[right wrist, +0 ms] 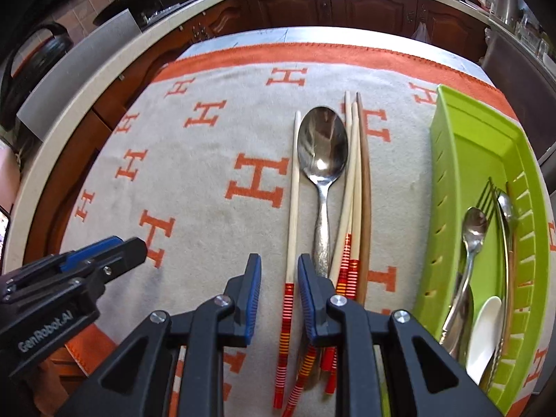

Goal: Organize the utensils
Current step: 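Grasp a red-striped wooden chopstick with the right gripper and lift it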

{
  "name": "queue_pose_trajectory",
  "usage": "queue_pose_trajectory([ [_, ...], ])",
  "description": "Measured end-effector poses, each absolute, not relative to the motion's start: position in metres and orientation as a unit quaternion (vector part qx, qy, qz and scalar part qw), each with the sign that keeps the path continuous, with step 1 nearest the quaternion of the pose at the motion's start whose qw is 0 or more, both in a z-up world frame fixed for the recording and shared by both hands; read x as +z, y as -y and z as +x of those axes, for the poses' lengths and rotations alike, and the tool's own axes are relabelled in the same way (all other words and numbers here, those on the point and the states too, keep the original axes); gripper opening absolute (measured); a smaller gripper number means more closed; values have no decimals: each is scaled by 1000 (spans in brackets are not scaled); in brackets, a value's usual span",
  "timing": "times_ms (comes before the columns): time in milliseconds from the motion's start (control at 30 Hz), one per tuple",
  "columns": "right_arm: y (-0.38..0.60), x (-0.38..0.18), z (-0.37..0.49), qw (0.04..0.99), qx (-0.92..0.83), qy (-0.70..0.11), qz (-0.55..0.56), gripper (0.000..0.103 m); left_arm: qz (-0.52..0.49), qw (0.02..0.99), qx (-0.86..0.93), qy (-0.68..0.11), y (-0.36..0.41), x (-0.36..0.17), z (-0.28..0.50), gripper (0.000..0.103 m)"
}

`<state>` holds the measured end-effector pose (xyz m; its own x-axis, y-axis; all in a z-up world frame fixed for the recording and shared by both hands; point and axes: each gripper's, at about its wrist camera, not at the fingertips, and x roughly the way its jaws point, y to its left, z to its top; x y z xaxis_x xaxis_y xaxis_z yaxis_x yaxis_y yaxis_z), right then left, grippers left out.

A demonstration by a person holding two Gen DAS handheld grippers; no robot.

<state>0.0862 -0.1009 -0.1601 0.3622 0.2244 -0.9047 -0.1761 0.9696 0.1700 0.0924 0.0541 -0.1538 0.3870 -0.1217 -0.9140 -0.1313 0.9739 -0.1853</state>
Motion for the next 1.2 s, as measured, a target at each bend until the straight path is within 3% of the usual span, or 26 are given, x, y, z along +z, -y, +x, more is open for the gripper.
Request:
queue_pose_trajectory([
  [267,76,-163,85,836,101,-535,-69,21,-127,816,0,-563,-61,-164,97,27],
  [433,70,-163,83,840,110,-525,-83,6,-126,816,-2,-564,-61,-166,97,27],
  [667,83,-159,81,834,145,-532,-2,5,-118,819,-2,-562,-59,-163,93,27],
  [1200,166,-87,53,879,119,-449,104,5,-107,816,-41,-567,-27,-156,98,27],
])
